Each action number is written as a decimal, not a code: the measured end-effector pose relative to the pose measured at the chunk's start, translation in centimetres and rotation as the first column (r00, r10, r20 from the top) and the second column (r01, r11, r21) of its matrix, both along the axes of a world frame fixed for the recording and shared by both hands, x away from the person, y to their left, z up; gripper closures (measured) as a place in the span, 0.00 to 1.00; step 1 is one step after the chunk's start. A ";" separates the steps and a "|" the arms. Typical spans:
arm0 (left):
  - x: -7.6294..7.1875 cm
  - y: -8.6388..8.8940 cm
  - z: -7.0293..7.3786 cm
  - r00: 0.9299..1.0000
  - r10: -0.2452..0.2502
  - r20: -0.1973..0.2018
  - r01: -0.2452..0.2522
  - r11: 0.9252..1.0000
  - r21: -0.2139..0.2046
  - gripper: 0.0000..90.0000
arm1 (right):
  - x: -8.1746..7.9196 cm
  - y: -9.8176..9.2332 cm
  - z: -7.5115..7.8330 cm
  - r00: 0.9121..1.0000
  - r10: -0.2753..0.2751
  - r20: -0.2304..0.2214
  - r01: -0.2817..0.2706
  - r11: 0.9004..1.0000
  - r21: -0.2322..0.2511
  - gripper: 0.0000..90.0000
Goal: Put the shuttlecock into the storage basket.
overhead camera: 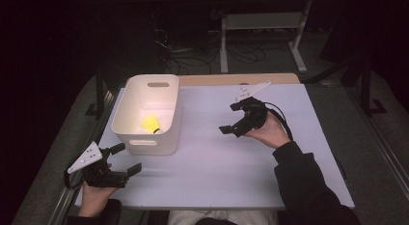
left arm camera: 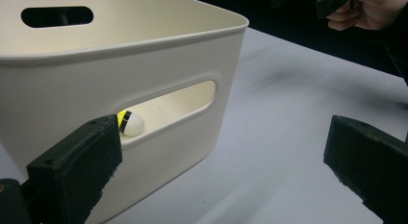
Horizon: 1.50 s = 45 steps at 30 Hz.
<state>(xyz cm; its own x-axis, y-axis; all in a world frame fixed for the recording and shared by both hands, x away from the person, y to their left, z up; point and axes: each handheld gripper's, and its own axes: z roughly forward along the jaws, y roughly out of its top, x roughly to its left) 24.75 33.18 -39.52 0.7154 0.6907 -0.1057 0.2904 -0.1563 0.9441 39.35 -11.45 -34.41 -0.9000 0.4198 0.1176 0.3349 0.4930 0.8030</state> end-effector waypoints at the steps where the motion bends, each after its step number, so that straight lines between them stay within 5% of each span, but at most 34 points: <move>1: 0.0 0.0 0.0 1.000 0.000 0.001 0.000 1.000 0.001 0.00 | 0.0 -0.1 0.0 1.000 -0.001 0.001 0.001 1.000 0.002 0.00; 45: 0.0 0.0 0.0 1.000 0.001 0.000 -0.001 1.000 0.000 0.00 | -3.7 -6.8 -3.3 0.995 -0.101 -0.013 0.102 0.992 0.076 0.00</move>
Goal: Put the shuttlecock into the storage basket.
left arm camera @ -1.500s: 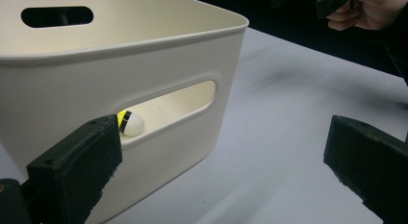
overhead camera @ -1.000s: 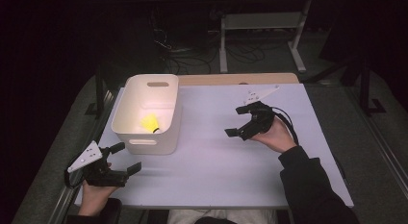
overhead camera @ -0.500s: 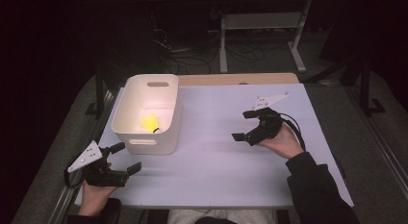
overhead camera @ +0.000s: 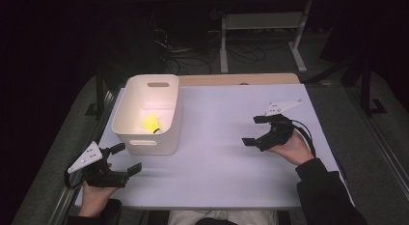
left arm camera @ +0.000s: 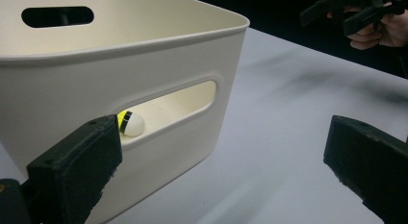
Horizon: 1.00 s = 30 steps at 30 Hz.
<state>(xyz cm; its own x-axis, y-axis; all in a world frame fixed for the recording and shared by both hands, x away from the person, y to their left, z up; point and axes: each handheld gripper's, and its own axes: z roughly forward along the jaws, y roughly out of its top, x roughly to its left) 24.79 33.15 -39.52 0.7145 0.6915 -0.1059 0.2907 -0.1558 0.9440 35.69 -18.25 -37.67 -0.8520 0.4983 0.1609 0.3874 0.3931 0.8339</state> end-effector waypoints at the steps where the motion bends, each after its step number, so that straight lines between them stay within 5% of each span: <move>1: 0.0 0.0 0.0 1.000 0.000 0.000 0.000 1.000 0.000 0.00 | -0.1 -0.2 -0.1 1.000 -0.005 0.000 0.005 1.000 -0.003 0.00; 30: 0.0 0.0 0.0 1.000 0.003 0.001 -0.003 1.000 -0.003 0.00 | -3.6 -5.4 -2.8 0.992 -0.123 0.015 0.123 0.992 -0.003 0.00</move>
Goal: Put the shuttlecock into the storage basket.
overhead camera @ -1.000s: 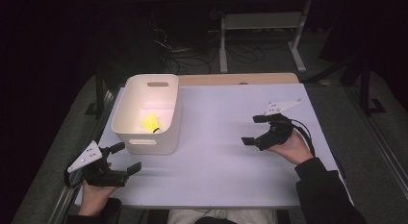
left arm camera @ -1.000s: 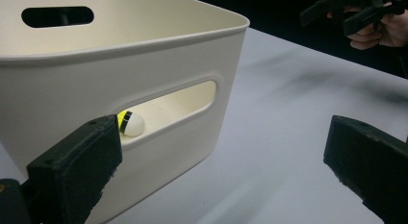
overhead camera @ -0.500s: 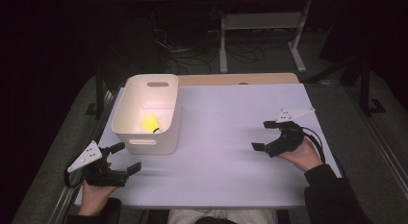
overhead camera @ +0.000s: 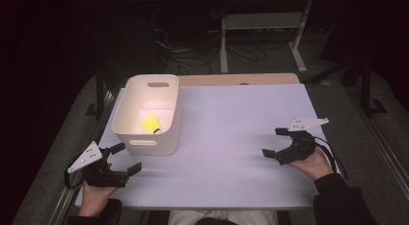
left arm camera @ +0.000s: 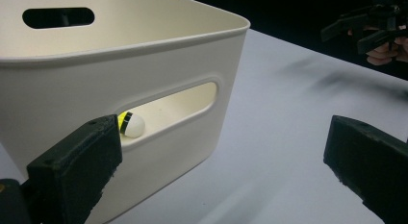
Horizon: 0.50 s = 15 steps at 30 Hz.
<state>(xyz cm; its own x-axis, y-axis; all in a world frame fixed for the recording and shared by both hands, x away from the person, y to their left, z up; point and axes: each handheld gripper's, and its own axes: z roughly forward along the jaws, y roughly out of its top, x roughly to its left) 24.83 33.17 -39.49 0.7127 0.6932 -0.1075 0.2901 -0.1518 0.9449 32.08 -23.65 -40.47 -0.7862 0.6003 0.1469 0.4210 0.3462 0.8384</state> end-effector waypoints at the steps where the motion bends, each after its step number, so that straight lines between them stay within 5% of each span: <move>1: 0.0 0.0 0.0 1.000 -0.001 0.000 0.001 1.000 0.001 0.00 | -0.1 -0.2 -0.1 1.000 -0.005 0.000 0.005 1.000 0.004 0.00; 15: 0.0 0.0 0.0 1.000 -0.003 0.001 0.003 1.000 0.000 0.00 | -2.1 -2.6 -1.5 0.996 -0.085 -0.005 0.085 0.996 -0.006 0.00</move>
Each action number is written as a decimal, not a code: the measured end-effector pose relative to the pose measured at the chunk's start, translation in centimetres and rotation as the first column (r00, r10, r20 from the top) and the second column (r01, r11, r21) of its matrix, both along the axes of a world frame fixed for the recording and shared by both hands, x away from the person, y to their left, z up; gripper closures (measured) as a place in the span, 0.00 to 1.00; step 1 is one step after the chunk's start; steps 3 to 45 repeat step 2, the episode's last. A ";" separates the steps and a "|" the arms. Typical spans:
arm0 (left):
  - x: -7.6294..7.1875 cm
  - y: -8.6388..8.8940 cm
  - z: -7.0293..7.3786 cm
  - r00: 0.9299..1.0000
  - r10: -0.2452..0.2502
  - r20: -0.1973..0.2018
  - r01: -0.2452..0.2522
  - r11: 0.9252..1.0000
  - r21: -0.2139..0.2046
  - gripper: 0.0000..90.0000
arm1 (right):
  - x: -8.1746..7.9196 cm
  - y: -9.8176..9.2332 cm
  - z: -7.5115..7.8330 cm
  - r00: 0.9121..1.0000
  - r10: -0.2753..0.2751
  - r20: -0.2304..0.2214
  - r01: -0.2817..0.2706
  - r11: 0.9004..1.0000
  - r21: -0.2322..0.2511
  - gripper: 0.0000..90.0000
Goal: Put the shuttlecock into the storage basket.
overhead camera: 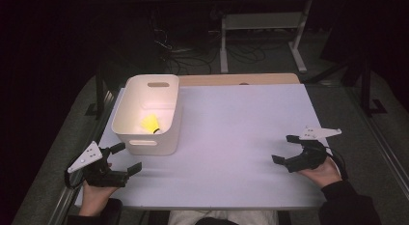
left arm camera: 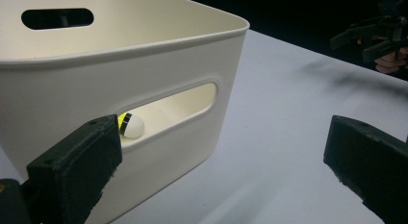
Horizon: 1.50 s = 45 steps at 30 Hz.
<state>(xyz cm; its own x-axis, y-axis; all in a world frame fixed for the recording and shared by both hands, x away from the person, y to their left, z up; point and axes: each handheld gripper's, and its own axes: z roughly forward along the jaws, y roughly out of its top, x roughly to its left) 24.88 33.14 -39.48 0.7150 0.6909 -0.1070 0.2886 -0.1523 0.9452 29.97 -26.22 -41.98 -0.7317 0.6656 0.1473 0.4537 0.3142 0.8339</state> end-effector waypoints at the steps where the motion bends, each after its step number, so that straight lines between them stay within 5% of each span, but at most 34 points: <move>1: 0.0 0.0 0.0 1.000 -0.001 0.000 0.001 1.000 0.000 0.00 | -0.1 -0.1 0.0 1.000 -0.005 0.001 0.005 1.000 0.002 0.00; 45: 0.0 0.0 0.0 1.000 -0.001 0.000 0.001 1.000 -0.001 0.00 | -0.2 -0.3 0.0 1.000 -0.007 0.003 0.007 1.000 0.005 0.00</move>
